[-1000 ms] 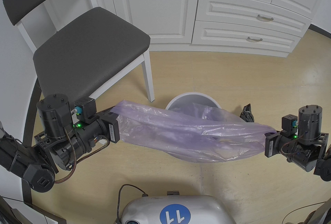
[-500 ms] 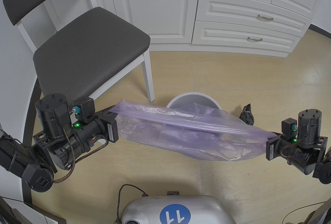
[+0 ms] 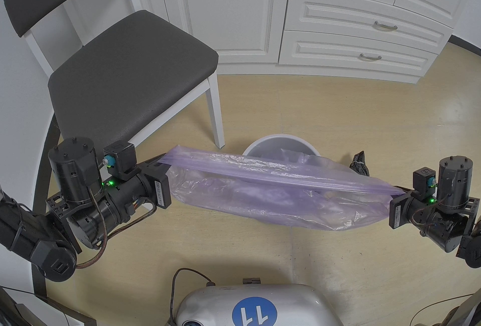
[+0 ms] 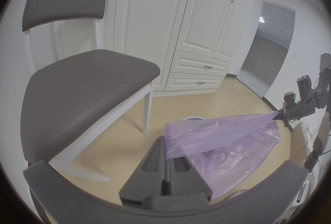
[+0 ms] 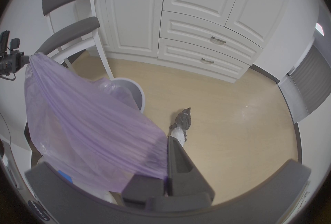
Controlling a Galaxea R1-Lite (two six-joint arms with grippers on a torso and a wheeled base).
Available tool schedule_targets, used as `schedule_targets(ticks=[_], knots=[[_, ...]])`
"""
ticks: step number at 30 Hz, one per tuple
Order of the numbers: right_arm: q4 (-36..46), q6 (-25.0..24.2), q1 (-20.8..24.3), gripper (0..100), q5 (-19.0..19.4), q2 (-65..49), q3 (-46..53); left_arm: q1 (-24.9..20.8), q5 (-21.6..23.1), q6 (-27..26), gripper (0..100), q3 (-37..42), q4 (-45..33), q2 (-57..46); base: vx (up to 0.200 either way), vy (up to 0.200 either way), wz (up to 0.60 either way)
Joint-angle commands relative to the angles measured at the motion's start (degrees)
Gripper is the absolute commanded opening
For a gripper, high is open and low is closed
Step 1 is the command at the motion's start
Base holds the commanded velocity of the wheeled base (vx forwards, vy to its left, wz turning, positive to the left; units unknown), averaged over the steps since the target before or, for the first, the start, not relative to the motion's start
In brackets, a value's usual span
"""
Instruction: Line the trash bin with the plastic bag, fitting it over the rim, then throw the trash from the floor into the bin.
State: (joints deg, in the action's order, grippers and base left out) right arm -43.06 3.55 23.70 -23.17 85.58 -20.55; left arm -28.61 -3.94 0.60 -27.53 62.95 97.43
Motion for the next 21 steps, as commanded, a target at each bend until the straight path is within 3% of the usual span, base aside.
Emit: schedule_targets(ticks=[1, 8, 21], knots=[[-2.03, 0.93, 0.38, 0, 0.15, 0.03, 0.87, -1.80, 0.16, 0.02, 0, 0.98, 1.74, -0.75, 0.000, 0.000, 0.00], [-7.30, 3.48, 1.35, 0, 0.23, 3.28, 1.22, -2.68, 0.42, -5.52, 0, 3.71, 5.87, 0.13, 0.000, 0.000, 0.00], [-15.39, 5.42, 2.84, 0, 2.96, 6.36, 1.48, -9.45, 0.69, -5.78, 0, 1.86, 21.60, 11.12, 0.000, 0.000, 0.00]])
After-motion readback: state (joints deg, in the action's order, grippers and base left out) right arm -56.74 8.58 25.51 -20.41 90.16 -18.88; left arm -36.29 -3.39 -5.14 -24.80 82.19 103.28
